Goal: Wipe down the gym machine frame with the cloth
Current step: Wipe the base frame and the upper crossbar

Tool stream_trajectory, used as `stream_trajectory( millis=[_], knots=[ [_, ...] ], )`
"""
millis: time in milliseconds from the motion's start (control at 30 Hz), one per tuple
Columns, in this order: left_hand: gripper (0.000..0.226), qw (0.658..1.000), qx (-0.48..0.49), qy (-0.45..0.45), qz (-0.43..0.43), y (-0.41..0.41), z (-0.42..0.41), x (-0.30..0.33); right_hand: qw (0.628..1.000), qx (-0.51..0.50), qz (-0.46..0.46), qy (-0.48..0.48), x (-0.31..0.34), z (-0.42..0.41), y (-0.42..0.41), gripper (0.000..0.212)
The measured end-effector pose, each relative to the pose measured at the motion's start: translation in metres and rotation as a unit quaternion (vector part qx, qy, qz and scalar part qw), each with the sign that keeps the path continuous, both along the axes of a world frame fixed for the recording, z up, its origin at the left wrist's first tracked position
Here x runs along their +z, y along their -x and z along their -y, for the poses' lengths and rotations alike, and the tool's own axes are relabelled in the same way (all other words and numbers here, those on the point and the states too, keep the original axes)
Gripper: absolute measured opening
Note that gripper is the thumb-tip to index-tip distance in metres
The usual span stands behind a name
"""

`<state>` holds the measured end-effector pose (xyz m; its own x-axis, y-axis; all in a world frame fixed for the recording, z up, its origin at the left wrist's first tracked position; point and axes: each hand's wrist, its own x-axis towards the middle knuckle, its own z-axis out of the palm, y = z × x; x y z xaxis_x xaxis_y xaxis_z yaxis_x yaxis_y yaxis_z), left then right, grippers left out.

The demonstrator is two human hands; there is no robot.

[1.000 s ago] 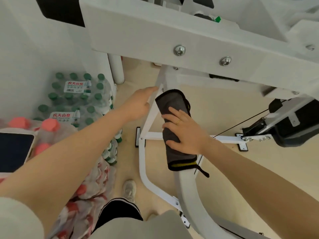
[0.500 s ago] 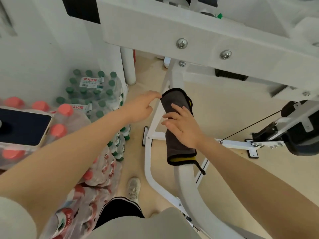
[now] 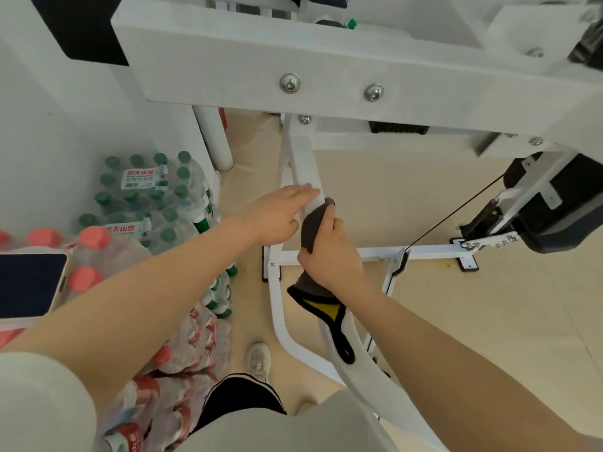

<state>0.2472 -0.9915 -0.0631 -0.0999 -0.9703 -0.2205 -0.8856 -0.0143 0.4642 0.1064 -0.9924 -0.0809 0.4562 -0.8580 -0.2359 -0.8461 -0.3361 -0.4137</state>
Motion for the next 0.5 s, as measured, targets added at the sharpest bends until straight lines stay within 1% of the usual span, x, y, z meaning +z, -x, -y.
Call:
stream_trajectory(
  millis=[67, 167, 367, 500],
  knots=[
    [0.063, 1.000, 0.018, 0.008, 0.015, 0.001, -0.001, 0.000, 1.000, 0.004, 0.003, 0.001, -0.001, -0.028, 0.021, 0.093],
    [0.055, 0.997, -0.005, 0.022, 0.073, 0.008, -0.003, 0.001, 1.000, 0.002, -0.011, -0.011, -0.001, -0.045, 0.033, 0.093],
    [0.062, 0.990, 0.026, 0.015, 0.137, 0.024, -0.005, -0.002, 0.998, -0.042, 0.023, -0.031, 0.001, -0.020, 0.013, 0.079],
    [0.067, 0.988, 0.049, -0.003, 0.149, 0.036, -0.009, -0.002, 0.999, -0.013, 0.023, -0.044, 0.001, -0.051, 0.041, 0.088]
  ],
)
